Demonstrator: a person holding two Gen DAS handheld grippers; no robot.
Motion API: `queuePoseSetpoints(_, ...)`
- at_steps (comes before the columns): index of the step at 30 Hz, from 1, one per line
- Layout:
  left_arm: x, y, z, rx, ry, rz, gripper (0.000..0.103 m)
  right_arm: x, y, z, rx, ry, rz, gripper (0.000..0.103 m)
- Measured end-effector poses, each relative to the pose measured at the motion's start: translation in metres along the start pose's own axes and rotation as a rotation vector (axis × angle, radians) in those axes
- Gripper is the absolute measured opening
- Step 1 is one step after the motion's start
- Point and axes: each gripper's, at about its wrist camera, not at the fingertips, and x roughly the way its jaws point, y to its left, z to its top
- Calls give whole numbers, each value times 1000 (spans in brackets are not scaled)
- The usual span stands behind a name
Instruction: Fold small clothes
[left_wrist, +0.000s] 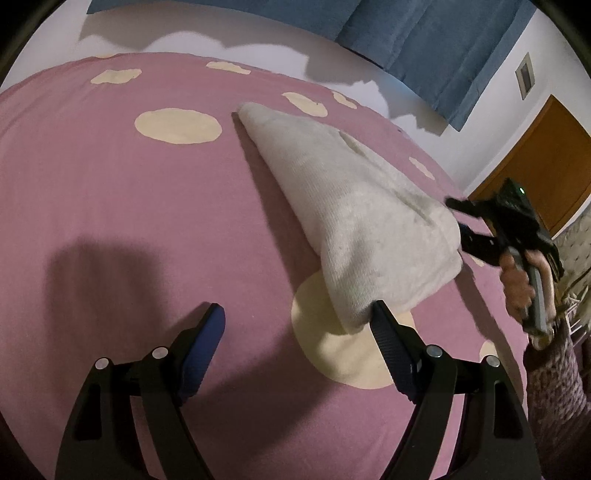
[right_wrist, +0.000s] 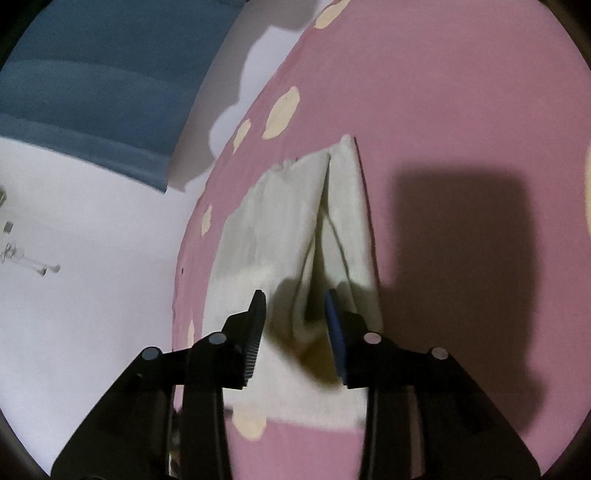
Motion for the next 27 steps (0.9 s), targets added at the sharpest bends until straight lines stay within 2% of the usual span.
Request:
queuePoseSetpoints(1,0,0,0,-1,0,-1,79,-2,-1,-4,-9,9,0,47)
queuePoseSetpoints(4,0,1,0,-5,-1,-5,79,4,7,-14,-68,37,-17,52)
queuePoseSetpoints(9,-1,2,0,-17,-2,-15,79,23,18,-21,-154,89,-74,54)
queuePoseSetpoints(11,-2,3,0,-19,-3,-17,79,30,23,-24,-185,115,-89,48)
queuePoseSetpoints(13,-2,3,0,-19,-5,-18,79,32,30,-29,-226,133,-107,12)
queuePoseSetpoints(14,-3,2,0,-17,-7,-18,79,31,31,-32,-234,139,-106,9)
queuePoseSetpoints(18,-7,-2,0,-4,-16,-15,79,17,34,-39,-269,108,-131,5)
queuePoseSetpoints(23,-24,-12,0,35,-55,-65,79,18,15,-46,-237,124,-150,5)
queuePoseSetpoints(27,-21,-9,9,11,-78,-39,79,21,14,-41,-215,134,-99,9)
